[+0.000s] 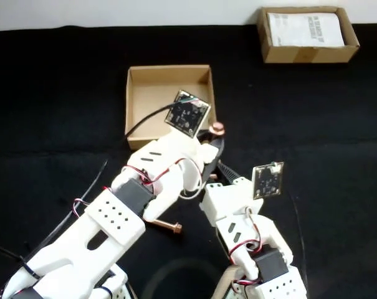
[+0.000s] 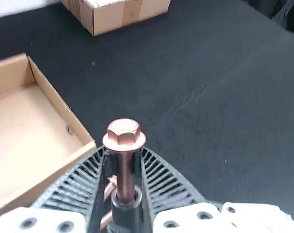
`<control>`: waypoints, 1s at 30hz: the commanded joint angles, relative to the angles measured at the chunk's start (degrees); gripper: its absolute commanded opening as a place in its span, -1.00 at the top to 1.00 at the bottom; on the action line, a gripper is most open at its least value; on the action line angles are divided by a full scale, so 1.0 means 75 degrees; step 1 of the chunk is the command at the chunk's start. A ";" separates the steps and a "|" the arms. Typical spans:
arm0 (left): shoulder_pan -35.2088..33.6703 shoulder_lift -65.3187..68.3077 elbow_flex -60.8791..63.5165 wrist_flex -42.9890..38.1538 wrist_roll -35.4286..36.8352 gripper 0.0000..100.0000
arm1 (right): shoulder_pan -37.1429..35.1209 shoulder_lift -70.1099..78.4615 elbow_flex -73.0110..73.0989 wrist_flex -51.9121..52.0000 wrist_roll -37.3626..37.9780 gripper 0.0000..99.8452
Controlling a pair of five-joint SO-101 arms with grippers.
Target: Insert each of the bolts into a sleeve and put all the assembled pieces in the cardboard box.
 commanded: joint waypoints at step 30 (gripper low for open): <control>-0.4214 -0.3593 -0.3382 0.7549 -0.0012 0.96 | 0.1682 0.2456 -0.3534 0.0217 -0.0094 0.99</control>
